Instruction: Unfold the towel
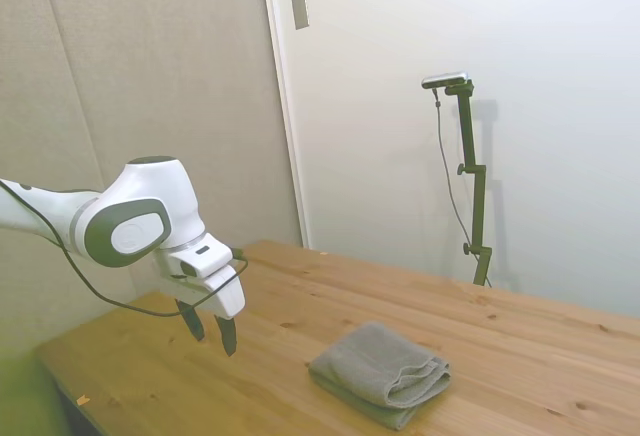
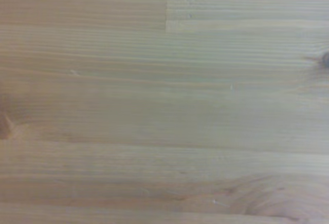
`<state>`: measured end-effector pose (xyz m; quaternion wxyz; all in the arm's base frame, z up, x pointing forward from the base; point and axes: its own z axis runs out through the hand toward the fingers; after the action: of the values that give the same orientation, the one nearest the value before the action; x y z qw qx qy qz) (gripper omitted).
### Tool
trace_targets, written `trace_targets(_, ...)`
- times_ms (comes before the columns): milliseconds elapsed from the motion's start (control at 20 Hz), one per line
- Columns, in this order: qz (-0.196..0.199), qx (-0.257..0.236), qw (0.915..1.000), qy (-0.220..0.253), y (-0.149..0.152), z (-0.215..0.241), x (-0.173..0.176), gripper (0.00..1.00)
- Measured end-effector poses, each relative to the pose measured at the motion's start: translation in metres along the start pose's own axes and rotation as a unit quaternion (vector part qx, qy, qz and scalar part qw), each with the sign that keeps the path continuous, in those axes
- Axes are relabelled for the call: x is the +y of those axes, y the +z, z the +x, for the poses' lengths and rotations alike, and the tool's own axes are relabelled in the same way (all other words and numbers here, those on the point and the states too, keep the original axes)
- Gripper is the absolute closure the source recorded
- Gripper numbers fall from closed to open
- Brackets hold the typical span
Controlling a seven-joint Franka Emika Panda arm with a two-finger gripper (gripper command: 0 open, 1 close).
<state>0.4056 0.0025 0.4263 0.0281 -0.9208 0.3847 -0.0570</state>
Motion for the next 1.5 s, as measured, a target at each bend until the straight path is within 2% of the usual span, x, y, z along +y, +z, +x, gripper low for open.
trace_targets(150,0.005,0.000,0.9999,0.014,-0.003,0.004,0.001,0.00)
trace_targets(300,0.018,0.020,0.9974,0.067,-0.024,0.046,0.026,0.00)
trace_targets(450,0.029,0.047,0.9899,0.131,-0.051,0.107,0.074,0.00)
trace_targets(550,0.032,0.054,0.9844,0.165,-0.058,0.145,0.112,0.00)
trace_targets(700,0.039,0.053,0.9753,0.211,-0.058,0.201,0.177,0.00)
trace_targets(850,0.067,0.041,0.9677,0.240,-0.048,0.243,0.231,0.00)
trace_targets(950,0.094,0.026,0.9648,0.244,-0.032,0.260,0.252,0.00)
trace_targets(1100,0.134,-0.009,0.9628,0.235,0.002,0.272,0.260,0.00)
trace_targets(1300,0.176,-0.044,0.9624,0.202,0.030,0.274,0.255,0.00)
trace_targets(1500,0.230,-0.088,0.9561,0.158,0.040,0.263,0.239,0.00)
